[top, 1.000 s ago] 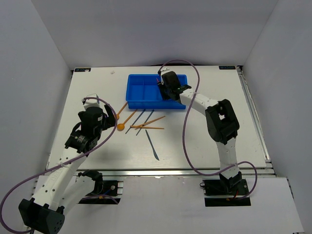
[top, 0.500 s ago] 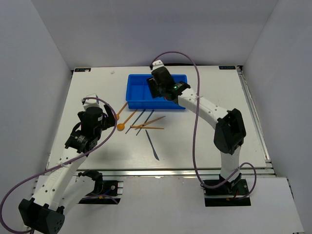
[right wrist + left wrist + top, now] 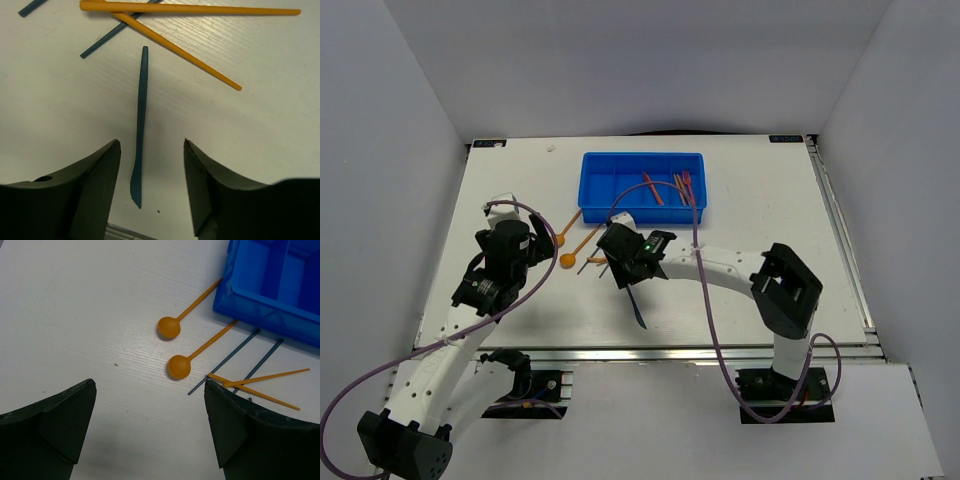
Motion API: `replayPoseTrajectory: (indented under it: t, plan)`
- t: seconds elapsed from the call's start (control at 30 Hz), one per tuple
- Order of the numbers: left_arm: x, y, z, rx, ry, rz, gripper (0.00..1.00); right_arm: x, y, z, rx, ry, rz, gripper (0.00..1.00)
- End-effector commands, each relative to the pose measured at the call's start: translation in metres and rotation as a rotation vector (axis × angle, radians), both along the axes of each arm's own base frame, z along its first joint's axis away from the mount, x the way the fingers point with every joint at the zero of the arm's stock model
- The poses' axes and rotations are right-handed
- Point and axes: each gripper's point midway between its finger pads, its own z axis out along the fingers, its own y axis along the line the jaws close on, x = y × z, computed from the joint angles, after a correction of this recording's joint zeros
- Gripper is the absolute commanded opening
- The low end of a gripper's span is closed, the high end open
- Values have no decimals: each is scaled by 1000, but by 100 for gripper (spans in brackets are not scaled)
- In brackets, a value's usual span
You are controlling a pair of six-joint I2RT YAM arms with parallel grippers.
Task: Sort the eating utensils into containers
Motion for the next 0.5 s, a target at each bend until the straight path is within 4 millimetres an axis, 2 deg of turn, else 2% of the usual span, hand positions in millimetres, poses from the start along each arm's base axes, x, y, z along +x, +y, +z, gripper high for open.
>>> replayPoseTrajectory:
  t: [0.0,0.23,0.47]
  plan:
    - [-1,2,5,0,-14,13,98,11,21,5,66,-17,-6,57]
    - [-1,3,6,0,-16,16,98,19,32,-34,-7,56,20,43]
    - [-1,1,7,-6,-22,9,98,18,34,-60,4,112,49,34]
